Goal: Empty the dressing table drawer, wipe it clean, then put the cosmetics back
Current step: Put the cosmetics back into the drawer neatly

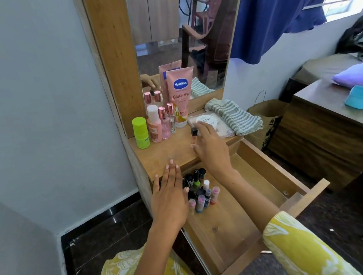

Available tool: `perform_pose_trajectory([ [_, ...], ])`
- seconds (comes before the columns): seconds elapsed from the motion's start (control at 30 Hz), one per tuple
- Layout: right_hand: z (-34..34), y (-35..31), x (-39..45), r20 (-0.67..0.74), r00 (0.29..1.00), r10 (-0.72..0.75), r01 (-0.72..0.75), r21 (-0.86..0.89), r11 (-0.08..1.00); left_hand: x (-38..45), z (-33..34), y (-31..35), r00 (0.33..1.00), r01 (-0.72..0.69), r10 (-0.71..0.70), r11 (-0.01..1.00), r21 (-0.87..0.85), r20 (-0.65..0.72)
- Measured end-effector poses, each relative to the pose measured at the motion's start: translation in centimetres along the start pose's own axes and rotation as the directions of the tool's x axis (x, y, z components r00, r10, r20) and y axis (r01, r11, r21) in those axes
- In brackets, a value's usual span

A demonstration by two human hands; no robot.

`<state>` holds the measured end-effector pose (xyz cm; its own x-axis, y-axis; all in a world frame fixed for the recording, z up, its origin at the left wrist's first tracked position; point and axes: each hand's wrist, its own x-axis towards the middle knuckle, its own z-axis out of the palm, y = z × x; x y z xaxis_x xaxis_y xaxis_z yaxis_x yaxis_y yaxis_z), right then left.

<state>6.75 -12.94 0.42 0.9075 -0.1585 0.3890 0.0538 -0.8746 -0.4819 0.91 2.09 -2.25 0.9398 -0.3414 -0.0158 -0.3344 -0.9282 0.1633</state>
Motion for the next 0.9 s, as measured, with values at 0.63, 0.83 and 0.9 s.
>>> perform_pose_trajectory([
  [0.63, -3.8, 8.2, -6.6, 0.491, 0.868, 0.072, -0.057, -0.044, 0.997, -0.3, 0.3, 0.1, 0.999, -0.002, 0.002, 1.000, -0.008, -0.040],
  [0.83, -1.3, 8.3, -6.5, 0.522, 0.852, 0.036, 0.016, -0.095, 0.995, -0.3, 0.4, 0.0, 0.999, -0.003, 0.003, 1.000, -0.007, -0.037],
  [0.9, -0.9, 8.3, -6.5, 0.529, 0.848, 0.021, 0.042, -0.106, 0.993, -0.3, 0.4, 0.0, 0.999, -0.001, 0.001, 1.000, -0.002, -0.033],
])
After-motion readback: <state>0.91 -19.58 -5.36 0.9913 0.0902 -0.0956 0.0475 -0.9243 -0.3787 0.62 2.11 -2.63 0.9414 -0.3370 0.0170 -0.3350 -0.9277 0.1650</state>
